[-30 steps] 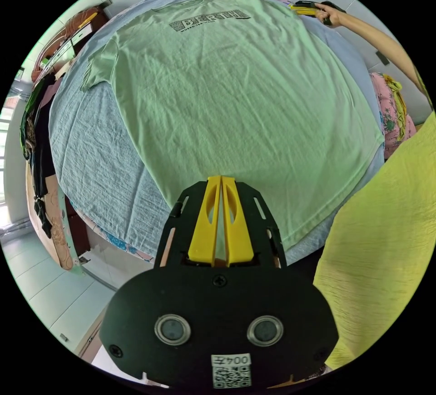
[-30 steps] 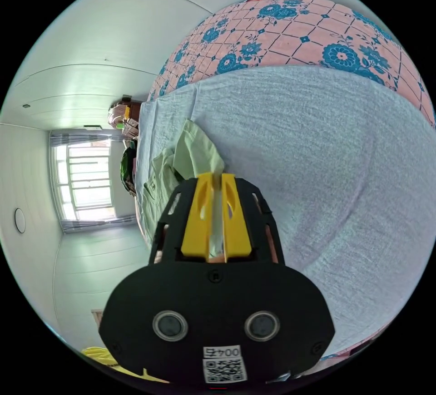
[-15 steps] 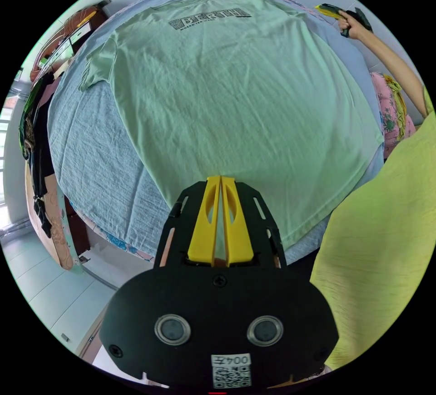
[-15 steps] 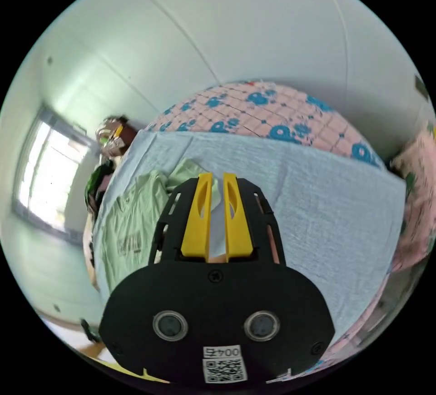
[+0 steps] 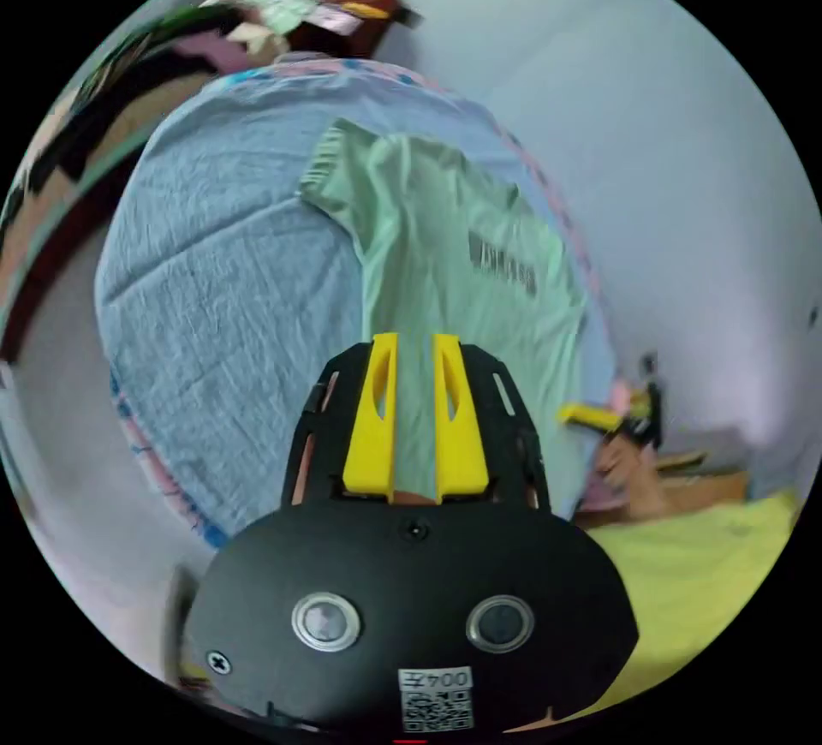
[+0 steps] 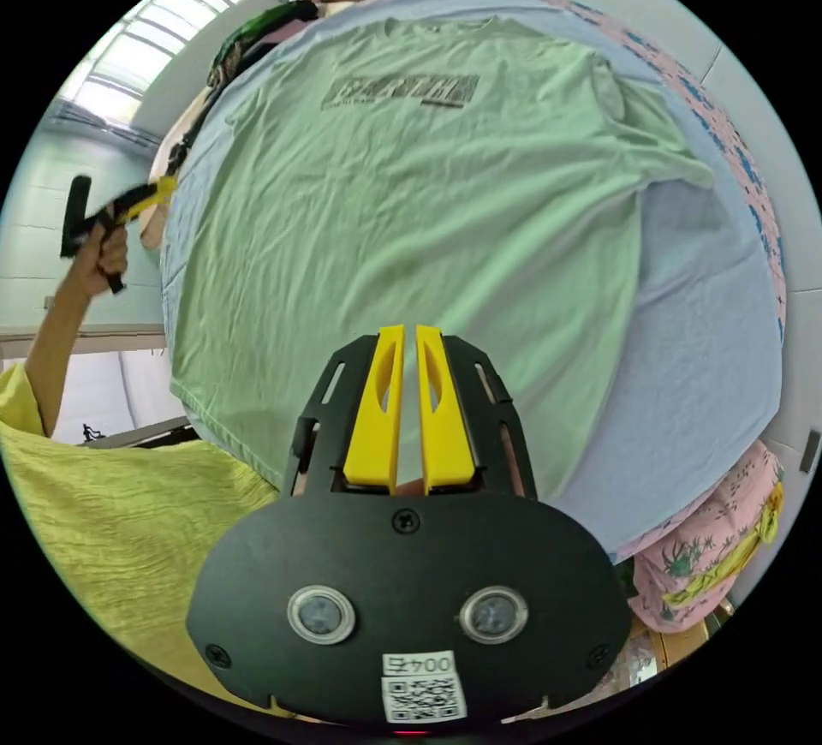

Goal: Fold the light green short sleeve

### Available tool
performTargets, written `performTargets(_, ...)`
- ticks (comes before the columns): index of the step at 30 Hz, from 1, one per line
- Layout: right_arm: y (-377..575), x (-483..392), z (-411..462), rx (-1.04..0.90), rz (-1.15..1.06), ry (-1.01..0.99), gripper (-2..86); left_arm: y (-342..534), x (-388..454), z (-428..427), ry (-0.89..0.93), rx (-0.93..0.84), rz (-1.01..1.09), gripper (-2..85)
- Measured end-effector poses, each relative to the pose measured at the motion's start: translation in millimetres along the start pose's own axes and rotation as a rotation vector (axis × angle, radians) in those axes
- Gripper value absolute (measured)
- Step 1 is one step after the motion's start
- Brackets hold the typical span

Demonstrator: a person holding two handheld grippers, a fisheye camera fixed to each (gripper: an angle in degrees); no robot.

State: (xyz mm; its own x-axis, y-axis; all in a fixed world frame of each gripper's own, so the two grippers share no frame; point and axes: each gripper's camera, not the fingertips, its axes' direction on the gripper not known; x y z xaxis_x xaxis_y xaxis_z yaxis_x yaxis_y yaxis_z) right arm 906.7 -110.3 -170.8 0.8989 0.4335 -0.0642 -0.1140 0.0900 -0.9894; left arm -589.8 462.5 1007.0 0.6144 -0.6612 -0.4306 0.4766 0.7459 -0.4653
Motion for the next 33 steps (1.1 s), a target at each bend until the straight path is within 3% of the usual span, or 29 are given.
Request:
performTargets(2,-6,-21,25,-0.060,0.001,0.070,4.0,-43,-78,-12,0.155,0.068,-0.198,8.7)
performTargets(5,-17,-38,39,-0.080,0.017,0.173,3.9,-73,-142,-20,0.202,0.115,-0.338,9.4)
performTargets(11,-38,-45,60,-0.114,0.071,0.201,3.7,-101,-216,-22,0.298,0.126,-0.453,9.9)
performTargets(24,-62,-28,90,-0.110,0.136,0.128,2.4,-121,-256,-19,0.242,0.100,-0.479,9.8)
performTargets(33,-70,-11,105,-0.087,0.163,0.087,0.5,-93,-237,-26,0.176,0.234,-0.401,2.5)
